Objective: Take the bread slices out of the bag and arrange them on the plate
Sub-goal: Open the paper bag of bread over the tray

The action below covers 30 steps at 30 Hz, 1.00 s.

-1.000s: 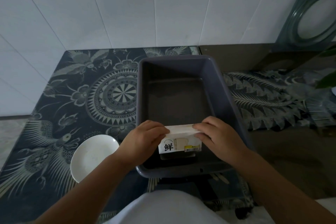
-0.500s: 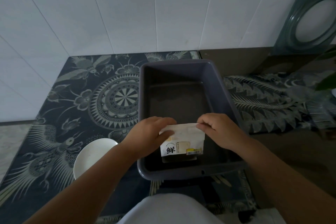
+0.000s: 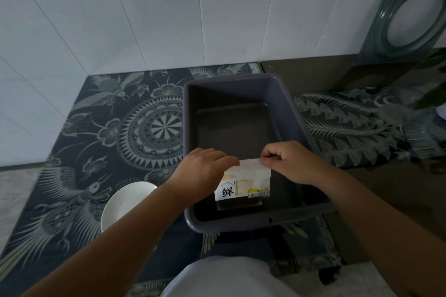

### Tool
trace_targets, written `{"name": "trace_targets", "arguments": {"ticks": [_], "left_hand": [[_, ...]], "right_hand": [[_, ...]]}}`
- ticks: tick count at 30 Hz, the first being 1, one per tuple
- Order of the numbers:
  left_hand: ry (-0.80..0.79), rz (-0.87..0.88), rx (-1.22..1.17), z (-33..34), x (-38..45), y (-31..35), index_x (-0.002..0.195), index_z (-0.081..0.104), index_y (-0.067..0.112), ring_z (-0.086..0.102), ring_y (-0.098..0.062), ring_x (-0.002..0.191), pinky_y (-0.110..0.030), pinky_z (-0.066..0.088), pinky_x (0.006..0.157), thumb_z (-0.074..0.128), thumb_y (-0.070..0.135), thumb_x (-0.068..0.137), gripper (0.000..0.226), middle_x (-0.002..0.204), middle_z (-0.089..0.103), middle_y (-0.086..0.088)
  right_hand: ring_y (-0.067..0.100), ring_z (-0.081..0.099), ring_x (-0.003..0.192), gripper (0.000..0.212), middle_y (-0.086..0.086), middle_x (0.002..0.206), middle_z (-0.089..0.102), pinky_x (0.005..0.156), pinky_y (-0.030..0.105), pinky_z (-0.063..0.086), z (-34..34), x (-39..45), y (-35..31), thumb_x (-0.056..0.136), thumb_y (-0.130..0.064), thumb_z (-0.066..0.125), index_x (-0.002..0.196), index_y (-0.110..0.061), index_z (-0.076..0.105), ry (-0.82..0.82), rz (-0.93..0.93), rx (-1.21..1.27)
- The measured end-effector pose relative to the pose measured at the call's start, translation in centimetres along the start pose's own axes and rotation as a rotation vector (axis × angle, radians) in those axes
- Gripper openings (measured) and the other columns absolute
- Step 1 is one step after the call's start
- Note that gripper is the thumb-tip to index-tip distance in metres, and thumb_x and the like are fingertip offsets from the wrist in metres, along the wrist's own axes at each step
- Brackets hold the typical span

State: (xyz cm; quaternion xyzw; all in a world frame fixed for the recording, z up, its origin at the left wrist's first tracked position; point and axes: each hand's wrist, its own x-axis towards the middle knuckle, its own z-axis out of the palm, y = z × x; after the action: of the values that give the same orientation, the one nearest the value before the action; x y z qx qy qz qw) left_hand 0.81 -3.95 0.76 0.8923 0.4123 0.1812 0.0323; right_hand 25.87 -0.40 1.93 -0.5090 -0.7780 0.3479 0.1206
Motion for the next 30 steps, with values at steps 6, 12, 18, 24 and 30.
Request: {"name": "trace_targets", "arguments": {"ticks": [6,12,18,24,30], "left_hand": [[-0.042,-0.095,-0.013,0.0,0.6,0.0,0.108,0.066,0.02,0.059,-0.022,0.1,-0.043,0.05,0.082,0.061,0.022,0.09,0.019,0.111,0.066,0.0],[-0.08,-0.037,0.001,-0.1,0.3,0.8,0.103,0.065,0.023,0.057,-0.022,0.108,-0.042,0.046,0.087,0.062,0.024,0.09,0.013,0.117,0.063,-0.001],[-0.068,0.049,0.094,-0.6,-0.9,1.2,0.103,0.068,0.028,0.042,-0.033,0.129,-0.049,0.038,0.095,0.065,0.026,0.087,0.017,0.133,0.055,-0.009],[-0.079,0.182,0.063,-0.9,-2.3,1.8,0.095,0.061,0.026,0.049,-0.026,0.125,-0.046,0.035,0.093,0.063,0.023,0.086,0.01,0.121,0.064,0.001],[-0.125,0.012,0.056,-0.3,-1.9,1.7,0.118,0.046,0.021,0.062,-0.02,0.096,-0.04,0.04,0.087,0.069,0.031,0.081,0.044,0.105,0.068,0.001]], "right_hand": [[-0.005,0.06,0.066,0.015,-0.011,0.071,0.066,0.059,0.019,0.041,-0.4,0.4,-0.8,0.093,-0.031,0.061,0.079,-0.035,0.065,-0.038,0.027,-0.039],[0.007,0.061,0.073,0.015,-0.011,0.079,0.065,0.06,0.03,0.048,-0.6,2.1,-2.5,0.085,-0.049,0.059,0.076,-0.037,0.059,-0.154,0.107,-0.311],[0.008,0.057,0.063,0.015,-0.009,0.071,0.06,0.049,0.027,0.035,-0.6,3.1,-3.9,0.083,-0.041,0.055,0.069,-0.035,0.055,-0.095,0.085,-0.541],[0.015,0.061,0.066,0.025,-0.003,0.074,0.065,0.052,0.03,0.042,0.0,4.4,-4.6,0.088,-0.046,0.05,0.078,-0.026,0.064,-0.102,0.163,-0.61],[0.017,0.063,0.067,0.021,0.0,0.076,0.068,0.05,0.029,0.04,0.6,5.1,-4.6,0.089,-0.038,0.052,0.08,-0.024,0.067,-0.136,0.159,-0.628]]}}
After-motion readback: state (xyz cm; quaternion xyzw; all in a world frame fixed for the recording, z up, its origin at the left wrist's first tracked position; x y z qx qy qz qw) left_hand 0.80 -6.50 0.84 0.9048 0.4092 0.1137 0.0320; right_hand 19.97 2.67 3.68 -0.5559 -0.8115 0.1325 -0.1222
